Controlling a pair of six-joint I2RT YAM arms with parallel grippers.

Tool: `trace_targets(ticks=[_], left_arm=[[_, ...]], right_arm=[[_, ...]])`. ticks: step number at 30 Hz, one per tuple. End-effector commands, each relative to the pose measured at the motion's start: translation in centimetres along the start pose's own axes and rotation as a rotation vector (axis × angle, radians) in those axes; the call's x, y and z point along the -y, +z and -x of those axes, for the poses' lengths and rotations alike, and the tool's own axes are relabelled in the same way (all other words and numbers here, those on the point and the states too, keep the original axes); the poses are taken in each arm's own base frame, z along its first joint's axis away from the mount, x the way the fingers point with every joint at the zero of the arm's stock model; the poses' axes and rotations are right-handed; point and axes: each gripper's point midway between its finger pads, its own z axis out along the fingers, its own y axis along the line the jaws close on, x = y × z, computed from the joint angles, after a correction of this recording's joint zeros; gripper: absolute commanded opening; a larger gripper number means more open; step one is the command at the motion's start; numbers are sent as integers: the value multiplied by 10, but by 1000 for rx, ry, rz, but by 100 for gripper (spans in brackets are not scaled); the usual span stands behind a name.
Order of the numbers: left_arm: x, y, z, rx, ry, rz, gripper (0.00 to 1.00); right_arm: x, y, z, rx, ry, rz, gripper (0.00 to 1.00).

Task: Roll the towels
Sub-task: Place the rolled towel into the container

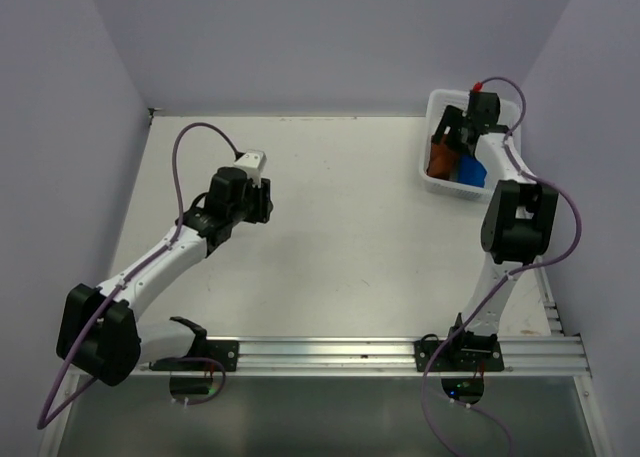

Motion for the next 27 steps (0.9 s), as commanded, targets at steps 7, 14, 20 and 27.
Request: trace_targets(ticks=[7, 14, 20, 27], left_arm=[[-13, -35, 60, 210, -5, 58, 54], [-54, -80, 87, 368, -57, 261, 57], [-79, -127, 103, 507, -101, 393, 67], [-72, -128, 99, 530, -86, 338, 70]], right_arm=[[-48, -134, 64, 253, -11, 169, 96], [-113, -215, -7, 260, -157, 328, 99], [-100, -256, -77, 197, -140, 306, 99], [-35, -261, -108, 253, -120, 113, 99]])
